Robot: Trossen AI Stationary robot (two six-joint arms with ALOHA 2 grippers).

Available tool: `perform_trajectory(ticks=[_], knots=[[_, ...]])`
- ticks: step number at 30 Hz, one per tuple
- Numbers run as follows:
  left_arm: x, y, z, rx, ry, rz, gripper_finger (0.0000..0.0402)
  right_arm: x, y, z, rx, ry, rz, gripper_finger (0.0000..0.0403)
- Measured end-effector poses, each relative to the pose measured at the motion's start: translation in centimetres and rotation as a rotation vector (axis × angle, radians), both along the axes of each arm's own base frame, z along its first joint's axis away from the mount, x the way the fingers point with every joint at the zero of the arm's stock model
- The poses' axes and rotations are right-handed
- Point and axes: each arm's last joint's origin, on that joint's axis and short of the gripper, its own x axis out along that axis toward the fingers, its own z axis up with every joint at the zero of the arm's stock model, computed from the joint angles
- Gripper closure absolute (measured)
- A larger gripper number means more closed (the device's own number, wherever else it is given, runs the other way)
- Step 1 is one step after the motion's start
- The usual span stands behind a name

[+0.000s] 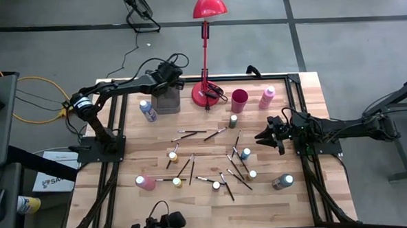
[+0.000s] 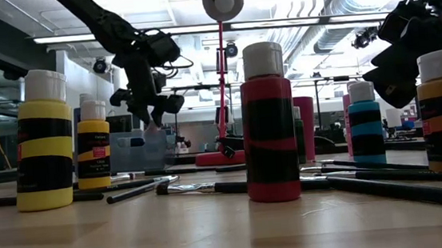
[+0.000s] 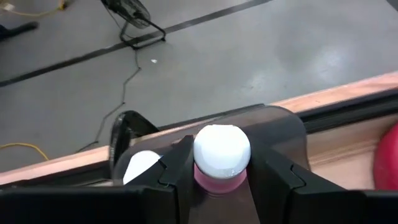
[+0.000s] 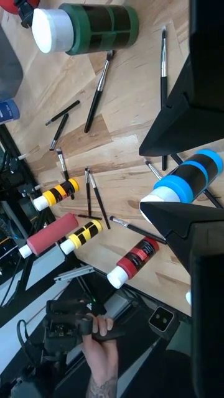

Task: Pick & Place Paint Supplies
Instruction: Put the small pink black paint bottle into the bin

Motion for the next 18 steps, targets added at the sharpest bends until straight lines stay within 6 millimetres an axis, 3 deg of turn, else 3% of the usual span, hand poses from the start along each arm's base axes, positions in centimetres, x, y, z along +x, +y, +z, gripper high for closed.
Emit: perform_trajectory(ticks=[18], knots=[[-0.16, -0.05, -0.11, -0.005, 0.002, 0.026, 0.0284, 0.0, 0.0, 0.01, 0.0, -0.001, 0.0, 0.028]])
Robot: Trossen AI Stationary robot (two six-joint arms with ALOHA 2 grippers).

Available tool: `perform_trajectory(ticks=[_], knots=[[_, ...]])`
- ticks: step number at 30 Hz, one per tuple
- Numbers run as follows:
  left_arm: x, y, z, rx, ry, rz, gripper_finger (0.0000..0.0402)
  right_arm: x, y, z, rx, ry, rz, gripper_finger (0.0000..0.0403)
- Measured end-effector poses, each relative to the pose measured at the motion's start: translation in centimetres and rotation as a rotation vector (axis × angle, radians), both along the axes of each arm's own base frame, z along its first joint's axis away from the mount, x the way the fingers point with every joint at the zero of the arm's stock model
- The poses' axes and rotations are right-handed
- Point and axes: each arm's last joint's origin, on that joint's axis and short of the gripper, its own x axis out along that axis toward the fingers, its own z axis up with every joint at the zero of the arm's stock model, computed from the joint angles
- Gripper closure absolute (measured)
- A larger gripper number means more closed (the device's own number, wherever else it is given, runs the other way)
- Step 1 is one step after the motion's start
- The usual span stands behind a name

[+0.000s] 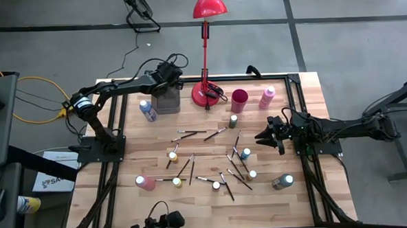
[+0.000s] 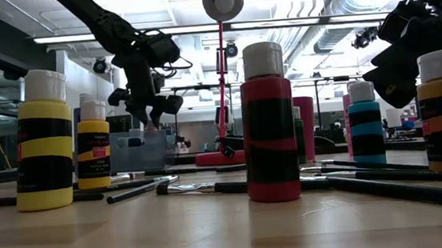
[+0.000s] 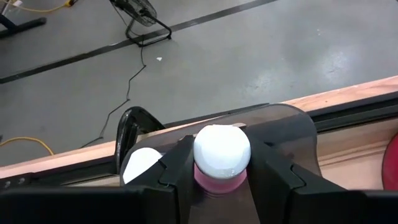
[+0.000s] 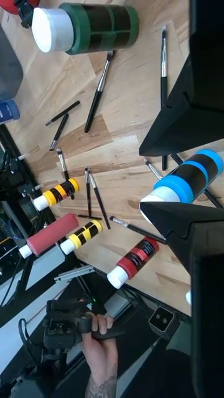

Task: Pick & Place Paint Supplies
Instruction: Put the small pink black paint bottle into the bin, then put the small yellow black paint bottle into the bin

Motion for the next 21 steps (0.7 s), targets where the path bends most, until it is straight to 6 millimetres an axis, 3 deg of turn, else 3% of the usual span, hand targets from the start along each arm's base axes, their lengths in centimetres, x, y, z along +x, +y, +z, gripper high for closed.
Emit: perform_trajectory(ticks=[21], knots=[[-0.14, -0.02, -0.04, 0.011, 0.024, 0.02, 0.0249, 0.0, 0.0, 0.0, 0.0, 0.0, 0.0, 0.028]])
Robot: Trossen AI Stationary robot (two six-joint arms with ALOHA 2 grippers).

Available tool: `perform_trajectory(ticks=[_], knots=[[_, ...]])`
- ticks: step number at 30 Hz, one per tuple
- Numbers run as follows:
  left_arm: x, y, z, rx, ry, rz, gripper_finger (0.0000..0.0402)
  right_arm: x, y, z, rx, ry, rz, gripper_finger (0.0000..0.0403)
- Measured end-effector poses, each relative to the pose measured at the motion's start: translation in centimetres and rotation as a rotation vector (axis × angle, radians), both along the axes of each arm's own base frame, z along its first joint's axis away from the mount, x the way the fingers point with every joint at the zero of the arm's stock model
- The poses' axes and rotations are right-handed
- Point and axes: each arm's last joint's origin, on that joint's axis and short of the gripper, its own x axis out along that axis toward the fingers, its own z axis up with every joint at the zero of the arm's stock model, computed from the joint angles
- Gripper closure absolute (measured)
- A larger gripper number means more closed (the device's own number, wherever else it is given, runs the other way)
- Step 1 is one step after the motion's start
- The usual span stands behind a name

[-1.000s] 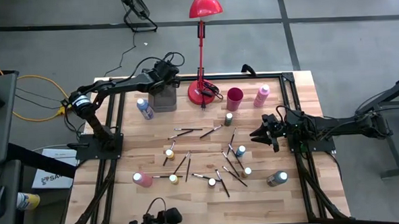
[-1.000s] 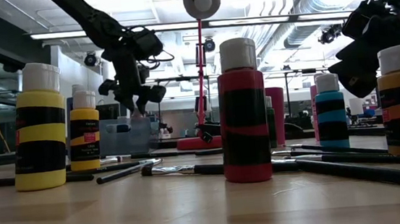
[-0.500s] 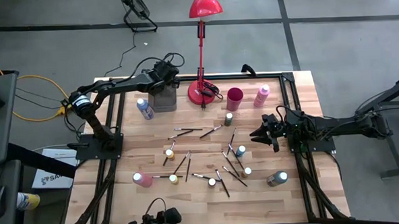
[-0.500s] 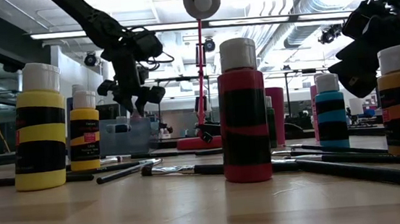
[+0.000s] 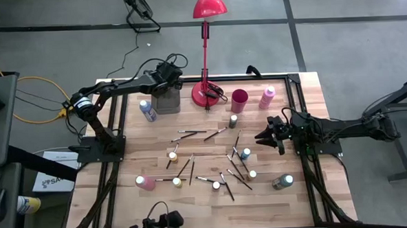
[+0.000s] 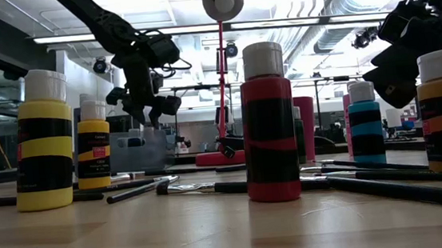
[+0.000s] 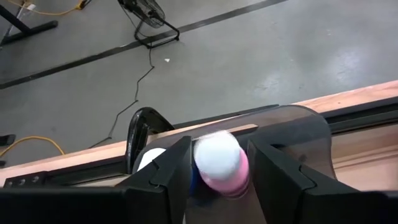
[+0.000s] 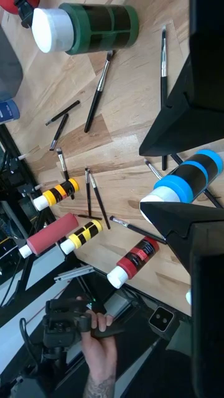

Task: Pick & Place Paint Supplies
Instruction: Put the small yellow black paint bottle into the bin

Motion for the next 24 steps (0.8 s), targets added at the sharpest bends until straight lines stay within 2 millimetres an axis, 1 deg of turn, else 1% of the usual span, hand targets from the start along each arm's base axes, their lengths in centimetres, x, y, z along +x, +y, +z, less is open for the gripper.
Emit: perform_trajectory(ticks=[6, 11, 14, 18, 21, 24], knots=[[0.2, 0.1, 0.4, 0.009, 0.003, -0.022, 0.0248, 0.0, 0.0, 0.0, 0.0, 0.0, 0.0, 0.028], [1.0, 0.6, 2.3, 0.034, 0.064, -0.123, 0.0247, 0.0, 0.0, 0.0, 0.0, 0.0, 0.0, 0.028], [1.7, 0.9, 3.8, 0.024, 0.08, -0.262, 0.0247, 0.0, 0.0, 0.0, 0.0, 0.001, 0.0, 0.028], [2.6, 1.0, 5.6, 0.022, 0.125, -0.509, 0.0247, 0.0, 0.0, 0.0, 0.0, 0.0, 0.0, 0.028], [3.3, 0.3, 6.4, 0.008, 0.165, -0.729, 0.0247, 0.0, 0.0, 0.0, 0.0, 0.0, 0.0, 0.028], [3.1, -1.1, 7.0, -0.04, 0.182, -0.856, 0.0247, 0.0, 0.0, 0.0, 0.0, 0.0, 0.001, 0.028]])
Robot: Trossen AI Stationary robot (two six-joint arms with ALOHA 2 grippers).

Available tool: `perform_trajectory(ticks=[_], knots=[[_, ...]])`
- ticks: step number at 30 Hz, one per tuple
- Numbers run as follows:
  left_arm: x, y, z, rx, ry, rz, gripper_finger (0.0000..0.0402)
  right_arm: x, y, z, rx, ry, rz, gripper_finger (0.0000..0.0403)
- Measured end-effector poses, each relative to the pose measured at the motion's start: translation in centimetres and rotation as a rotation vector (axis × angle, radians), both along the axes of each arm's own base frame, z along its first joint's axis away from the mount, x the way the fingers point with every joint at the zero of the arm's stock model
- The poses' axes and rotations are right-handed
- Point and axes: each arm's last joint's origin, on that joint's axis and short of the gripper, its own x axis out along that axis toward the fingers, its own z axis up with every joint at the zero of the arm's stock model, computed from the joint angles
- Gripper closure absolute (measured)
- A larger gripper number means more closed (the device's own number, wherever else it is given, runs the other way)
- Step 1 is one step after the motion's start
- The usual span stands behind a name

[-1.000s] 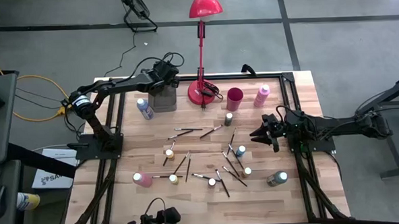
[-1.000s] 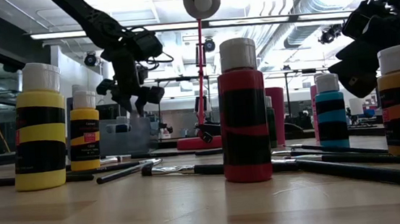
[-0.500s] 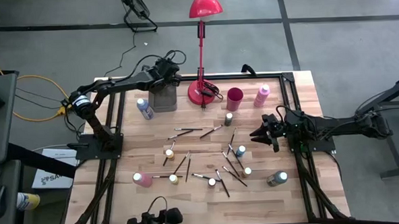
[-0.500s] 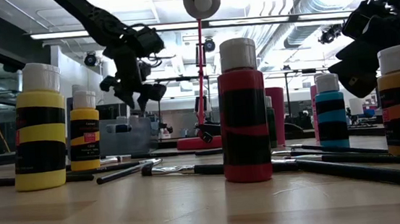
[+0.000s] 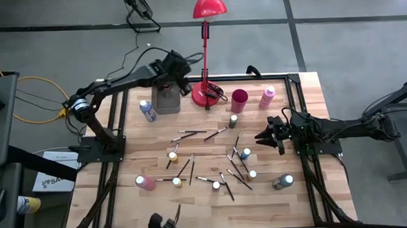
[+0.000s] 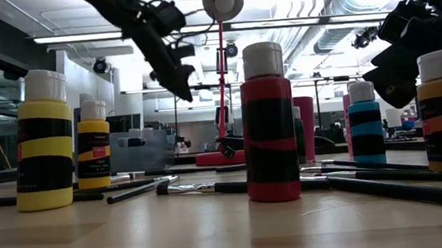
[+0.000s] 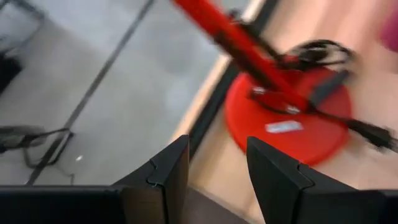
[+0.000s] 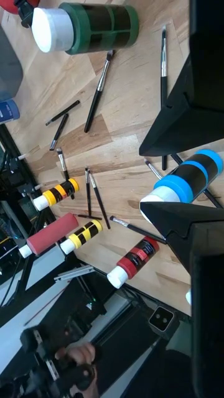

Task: Pick & Place Paint Supplies
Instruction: Put the small yellow black paint bottle into the bin

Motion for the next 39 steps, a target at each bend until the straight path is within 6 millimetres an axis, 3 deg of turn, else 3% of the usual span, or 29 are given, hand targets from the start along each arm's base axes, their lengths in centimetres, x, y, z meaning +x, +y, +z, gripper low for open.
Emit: perform_trajectory(ticks=[8, 14, 20, 24, 30, 36, 39], knots=[[-1.9, -5.0, 1.4, -0.139, 0.155, -0.076, 0.0247, 0.0, 0.0, 0.0, 0.0, 0.0, -0.001, 0.028], [-2.9, -9.2, 0.7, -0.347, 0.306, -0.037, 0.0247, 0.0, 0.0, 0.0, 0.0, 0.0, 0.0, 0.028], [-3.9, -12.0, 0.1, -0.514, 0.451, -0.042, 0.0247, 0.0, 0.0, 0.0, 0.0, 0.0, -0.001, 0.028], [-3.5, -13.7, 0.1, -0.528, 0.51, -0.299, 0.0247, 0.0, 0.0, 0.0, 0.0, 0.0, -0.001, 0.028], [-2.6, -17.4, 0.1, -0.402, 0.616, -0.757, 0.0247, 0.0, 0.0, 0.0, 0.0, 0.0, 0.0, 0.028], [-2.7, -19.5, 0.6, -0.347, 0.616, -0.864, 0.0241, 0.0, 0.0, 0.0, 0.0, 0.0, -0.001, 0.028], [-2.2, -20.4, 0.5, -0.343, 0.591, -0.907, 0.0213, 0.0, 0.0, 0.0, 0.0, 0.0, -0.001, 0.028]])
